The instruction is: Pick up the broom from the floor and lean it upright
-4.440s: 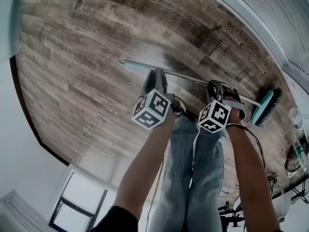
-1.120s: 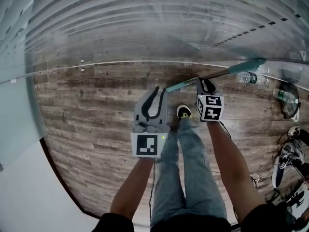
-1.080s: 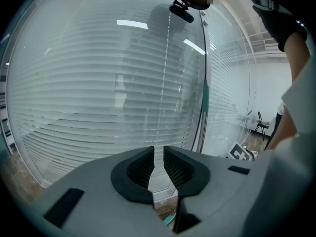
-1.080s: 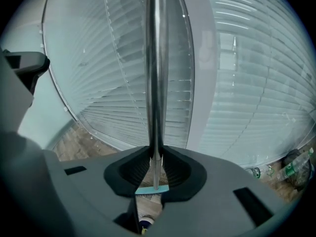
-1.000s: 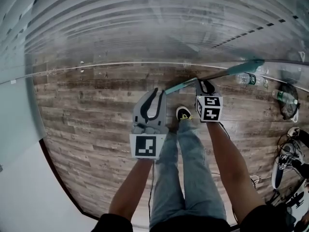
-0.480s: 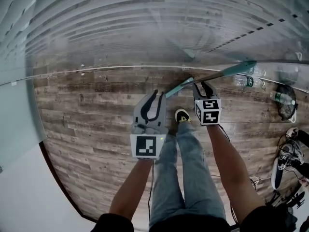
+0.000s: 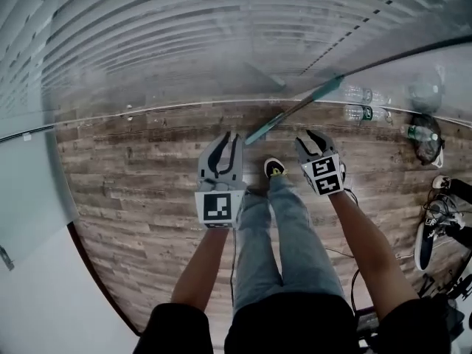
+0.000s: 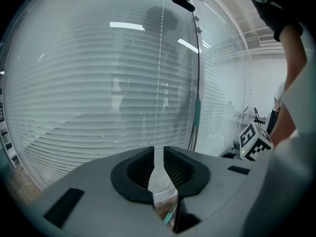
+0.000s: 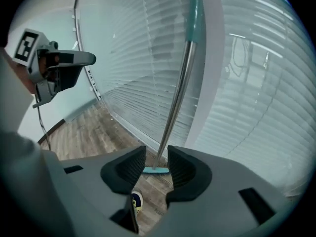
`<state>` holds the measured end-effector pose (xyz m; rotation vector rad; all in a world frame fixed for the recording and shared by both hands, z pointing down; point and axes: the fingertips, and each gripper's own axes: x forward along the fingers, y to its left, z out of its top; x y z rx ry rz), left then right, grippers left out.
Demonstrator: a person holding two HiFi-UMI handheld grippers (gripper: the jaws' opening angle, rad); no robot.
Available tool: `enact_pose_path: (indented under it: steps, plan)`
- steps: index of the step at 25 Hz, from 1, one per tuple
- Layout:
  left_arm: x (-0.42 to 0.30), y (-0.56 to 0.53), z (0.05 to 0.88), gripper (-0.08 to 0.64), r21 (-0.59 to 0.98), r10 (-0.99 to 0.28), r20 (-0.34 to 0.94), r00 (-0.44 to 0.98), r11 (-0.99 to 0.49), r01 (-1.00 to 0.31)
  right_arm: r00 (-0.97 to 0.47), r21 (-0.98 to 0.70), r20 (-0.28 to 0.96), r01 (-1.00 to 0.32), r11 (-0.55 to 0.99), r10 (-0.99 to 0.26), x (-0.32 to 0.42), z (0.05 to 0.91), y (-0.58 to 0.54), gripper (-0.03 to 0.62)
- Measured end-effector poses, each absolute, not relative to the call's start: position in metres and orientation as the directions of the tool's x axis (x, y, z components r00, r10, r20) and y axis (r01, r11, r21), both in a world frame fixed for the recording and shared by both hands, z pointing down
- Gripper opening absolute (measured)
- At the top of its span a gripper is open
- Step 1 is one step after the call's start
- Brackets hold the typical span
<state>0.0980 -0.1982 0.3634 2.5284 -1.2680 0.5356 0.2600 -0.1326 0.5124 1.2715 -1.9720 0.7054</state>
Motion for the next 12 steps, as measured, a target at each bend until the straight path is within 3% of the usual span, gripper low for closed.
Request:
enact_pose_path:
  steps: [5,12]
  plan:
    - [0.084,-0.170,0.315,0.075,0.038,-0.712,0.420,0.562,-0.605,-0.795,-0.424,-0.071,0.724,-0.830,0.553,-0.544,0.256,0.404,-0.099,0.146]
    - [0.053,-0.114,0.210,0.075,0.172,-0.753,0.327,0.571,-0.546,-0.820,-0.553,0.021,0.531,-0.749,0.662,-0.642,0.232,0.190,-0.077,0.119]
